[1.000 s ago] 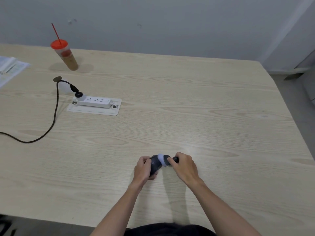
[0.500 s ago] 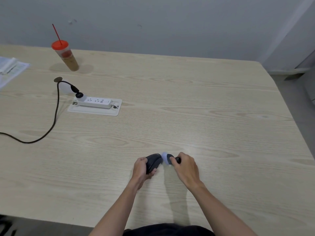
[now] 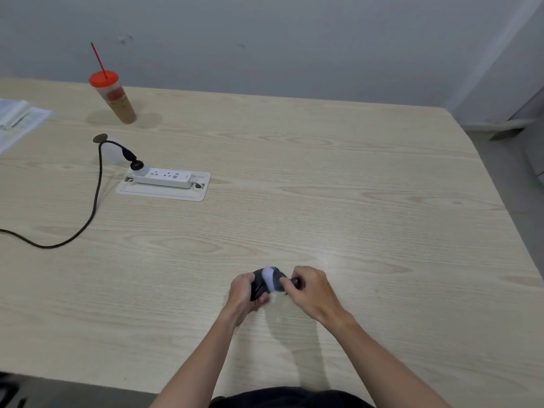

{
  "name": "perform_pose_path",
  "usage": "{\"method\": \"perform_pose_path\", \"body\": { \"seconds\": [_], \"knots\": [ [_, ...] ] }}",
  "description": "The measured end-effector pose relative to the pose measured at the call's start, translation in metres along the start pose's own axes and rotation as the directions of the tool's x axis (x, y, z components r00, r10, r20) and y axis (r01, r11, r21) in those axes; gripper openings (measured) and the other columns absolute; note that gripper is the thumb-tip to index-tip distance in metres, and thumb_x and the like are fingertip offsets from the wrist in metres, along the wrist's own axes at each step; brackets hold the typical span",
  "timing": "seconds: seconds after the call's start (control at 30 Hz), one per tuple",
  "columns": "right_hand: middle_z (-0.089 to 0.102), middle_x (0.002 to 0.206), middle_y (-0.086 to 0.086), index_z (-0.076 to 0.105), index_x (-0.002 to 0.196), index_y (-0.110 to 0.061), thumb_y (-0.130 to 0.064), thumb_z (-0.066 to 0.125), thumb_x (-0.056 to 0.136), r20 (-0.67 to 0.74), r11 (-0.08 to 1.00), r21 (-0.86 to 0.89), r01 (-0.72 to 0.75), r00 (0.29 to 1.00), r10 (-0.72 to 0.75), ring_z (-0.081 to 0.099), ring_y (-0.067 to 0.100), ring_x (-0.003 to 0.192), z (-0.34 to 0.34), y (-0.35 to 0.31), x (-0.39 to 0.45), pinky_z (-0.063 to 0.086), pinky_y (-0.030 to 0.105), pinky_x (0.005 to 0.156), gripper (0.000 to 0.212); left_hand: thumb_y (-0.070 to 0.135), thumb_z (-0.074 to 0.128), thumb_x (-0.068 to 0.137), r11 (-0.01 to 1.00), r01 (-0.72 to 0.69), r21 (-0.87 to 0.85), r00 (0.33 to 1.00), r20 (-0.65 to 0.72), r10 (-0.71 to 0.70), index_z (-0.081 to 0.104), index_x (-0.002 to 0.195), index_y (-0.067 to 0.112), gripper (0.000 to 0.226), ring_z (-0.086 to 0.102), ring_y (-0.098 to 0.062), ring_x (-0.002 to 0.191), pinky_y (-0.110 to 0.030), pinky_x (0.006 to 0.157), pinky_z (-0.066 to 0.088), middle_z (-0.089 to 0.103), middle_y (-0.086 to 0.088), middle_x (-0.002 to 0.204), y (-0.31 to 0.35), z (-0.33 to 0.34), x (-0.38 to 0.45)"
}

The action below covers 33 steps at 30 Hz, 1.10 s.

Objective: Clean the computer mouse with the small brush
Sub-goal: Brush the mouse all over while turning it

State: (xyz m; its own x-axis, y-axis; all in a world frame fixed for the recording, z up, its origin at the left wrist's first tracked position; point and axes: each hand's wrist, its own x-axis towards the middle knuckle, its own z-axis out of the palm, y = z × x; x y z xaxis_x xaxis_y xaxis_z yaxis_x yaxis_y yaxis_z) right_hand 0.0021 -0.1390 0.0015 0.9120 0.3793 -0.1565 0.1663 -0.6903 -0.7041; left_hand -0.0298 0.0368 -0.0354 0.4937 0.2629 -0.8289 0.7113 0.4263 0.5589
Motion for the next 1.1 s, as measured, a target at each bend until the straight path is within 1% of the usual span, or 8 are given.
{"method": "perform_pose_path", "body": {
  "seconds": [0.1,0.27,0.43,0.57,0.73,0.8,0.9,1.1],
  "knots": [
    [0.052,0.065,-0.008,0.05,0.067,-0.016,-0.041,0.064,0.091,0.087,0.997,-0.06,0.037,0.996,-0.032,0.048,0.011,0.061,0.005,0.001,-0.003,0.038,0.022,0.057,0.037,0.014,0.043,0.093,0.997,0.013,0.08,1.0,0.021,-0.014,0.067,0.093,0.001,0.027,0.054,-0.02,0.048,-0.026,0.043,0.04,0.065,-0.014,0.065,0.001,-0.001,0.001],
    [0.052,0.07,-0.006,0.047,0.069,-0.019,-0.04,0.058,0.096,-0.096,0.98,-0.085,-0.178,0.981,0.17,0.048,0.013,0.062,0.006,0.008,0.001,0.032,0.022,0.053,0.037,0.016,0.039,0.1,0.996,0.011,0.091,1.0,0.01,-0.012,0.062,0.087,0.006,0.028,0.054,-0.021,0.047,-0.027,0.045,0.038,0.064,-0.012,0.058,0.002,-0.003,0.002],
    [0.057,0.073,-0.003,0.054,0.073,-0.013,-0.041,0.06,0.095,0.019,0.995,-0.053,-0.088,0.996,0.089,0.051,0.014,0.066,0.001,0.008,0.001,0.037,0.023,0.057,0.036,0.017,0.038,0.103,0.99,-0.033,0.14,0.999,0.021,0.03,0.06,0.085,0.01,0.029,0.051,-0.02,0.045,-0.026,0.044,0.035,0.061,-0.014,0.069,0.001,-0.001,0.003],
    [0.058,0.079,-0.001,0.052,0.077,-0.014,-0.041,0.056,0.098,-0.054,0.971,-0.174,-0.167,0.986,0.16,0.052,0.016,0.068,-0.002,0.013,0.006,0.033,0.022,0.053,0.034,0.018,0.04,0.104,0.983,-0.053,0.175,0.998,0.041,0.047,0.064,0.089,0.011,0.029,0.051,-0.019,0.045,-0.024,0.043,0.034,0.063,-0.015,0.074,0.002,-0.004,0.005],
    [0.058,0.072,-0.003,0.053,0.071,-0.014,-0.042,0.062,0.092,0.078,0.996,-0.01,-0.084,0.993,0.084,0.054,0.018,0.068,-0.009,0.011,0.009,0.042,0.03,0.06,0.037,0.017,0.046,0.1,0.957,-0.125,0.261,0.992,0.058,0.114,0.06,0.088,0.008,0.021,0.051,-0.017,0.04,-0.022,0.04,0.033,0.059,-0.017,0.071,0.0,-0.009,0.007],
    [0.06,0.075,-0.002,0.056,0.074,-0.012,-0.044,0.061,0.092,0.095,0.994,-0.062,-0.092,0.991,0.097,0.057,0.02,0.07,-0.007,0.009,0.009,0.044,0.032,0.061,0.037,0.019,0.05,0.099,0.948,-0.147,0.281,0.989,0.048,0.14,0.057,0.083,0.01,0.019,0.051,-0.016,0.037,-0.021,0.039,0.032,0.056,-0.015,0.069,0.0,-0.011,0.008],
    [0.058,0.077,0.001,0.053,0.076,-0.011,-0.041,0.057,0.095,0.002,0.967,-0.186,-0.175,0.984,0.178,0.052,0.02,0.065,-0.005,0.009,0.013,0.039,0.031,0.057,0.036,0.021,0.057,0.098,0.941,-0.171,0.291,0.985,0.031,0.169,0.053,0.072,0.013,0.027,0.052,-0.015,0.039,-0.022,0.039,0.03,0.054,-0.009,0.064,-0.001,-0.014,0.012],
    [0.049,0.066,-0.004,0.049,0.067,-0.012,-0.042,0.065,0.088,0.144,0.967,0.113,-0.23,0.966,0.213,0.04,0.012,0.059,-0.01,0.01,0.018,0.036,0.028,0.057,0.04,0.024,0.066,0.095,0.951,-0.172,0.259,0.984,0.001,0.178,0.061,0.068,0.016,0.029,0.053,-0.016,0.044,-0.023,0.041,0.034,0.057,-0.004,0.064,0.0,-0.015,0.013]
  ]
}}
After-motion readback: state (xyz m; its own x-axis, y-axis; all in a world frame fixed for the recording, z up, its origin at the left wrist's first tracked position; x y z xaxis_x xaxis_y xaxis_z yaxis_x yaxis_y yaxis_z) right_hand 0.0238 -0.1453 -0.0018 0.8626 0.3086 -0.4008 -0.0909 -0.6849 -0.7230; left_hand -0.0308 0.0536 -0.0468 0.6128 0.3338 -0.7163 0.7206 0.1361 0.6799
